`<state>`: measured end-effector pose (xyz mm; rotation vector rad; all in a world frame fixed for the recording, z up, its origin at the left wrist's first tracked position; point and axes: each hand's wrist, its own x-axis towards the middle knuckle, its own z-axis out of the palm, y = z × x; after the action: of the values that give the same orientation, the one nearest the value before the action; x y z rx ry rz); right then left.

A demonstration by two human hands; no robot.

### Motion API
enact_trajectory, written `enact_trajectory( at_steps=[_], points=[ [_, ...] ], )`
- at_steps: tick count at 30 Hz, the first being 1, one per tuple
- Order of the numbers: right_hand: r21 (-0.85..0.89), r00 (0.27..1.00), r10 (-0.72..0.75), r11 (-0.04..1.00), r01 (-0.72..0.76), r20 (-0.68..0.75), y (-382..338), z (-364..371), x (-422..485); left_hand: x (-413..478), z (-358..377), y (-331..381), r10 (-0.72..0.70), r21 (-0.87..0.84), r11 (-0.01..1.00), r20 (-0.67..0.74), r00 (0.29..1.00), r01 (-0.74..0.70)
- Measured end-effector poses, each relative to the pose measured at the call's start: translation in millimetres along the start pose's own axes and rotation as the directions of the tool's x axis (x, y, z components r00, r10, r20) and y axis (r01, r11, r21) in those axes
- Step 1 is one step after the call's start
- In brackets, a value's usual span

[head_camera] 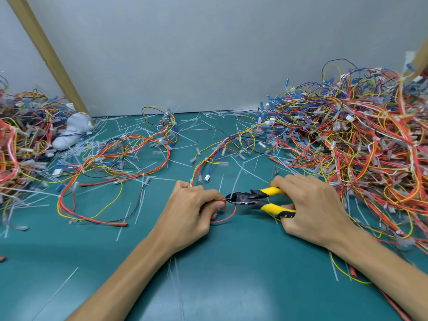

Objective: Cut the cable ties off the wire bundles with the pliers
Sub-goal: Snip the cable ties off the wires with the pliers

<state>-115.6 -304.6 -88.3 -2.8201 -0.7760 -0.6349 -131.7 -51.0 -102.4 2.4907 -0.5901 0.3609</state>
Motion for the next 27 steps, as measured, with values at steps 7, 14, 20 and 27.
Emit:
enact_trajectory(
  at_steps=[7,14,20,27],
  points=[
    [-0.052,1.000,0.004,0.999,-0.005,-0.030,-0.1,0.9,0.7,0.1,0.0,-0.4,-0.007,-0.002,1.000,0.009,1.000,0.007],
    [-0.027,0.998,-0.048,0.999,0.047,-0.047,1.8,6.2,1.4,0.7,0.3,0.5,-0.013,0.019,1.000,0.016,1.000,0.013],
    [-0.042,1.000,-0.031,0.999,0.031,0.003,0.6,4.2,0.6,-0.5,0.8,0.2,-0.002,0.022,1.000,0.011,1.000,0.002],
    [-0.052,0.999,0.001,0.999,0.002,0.049,-0.7,2.8,0.1,-0.6,1.0,0.1,0.001,0.027,1.000,0.008,1.000,-0.001]
  ],
)
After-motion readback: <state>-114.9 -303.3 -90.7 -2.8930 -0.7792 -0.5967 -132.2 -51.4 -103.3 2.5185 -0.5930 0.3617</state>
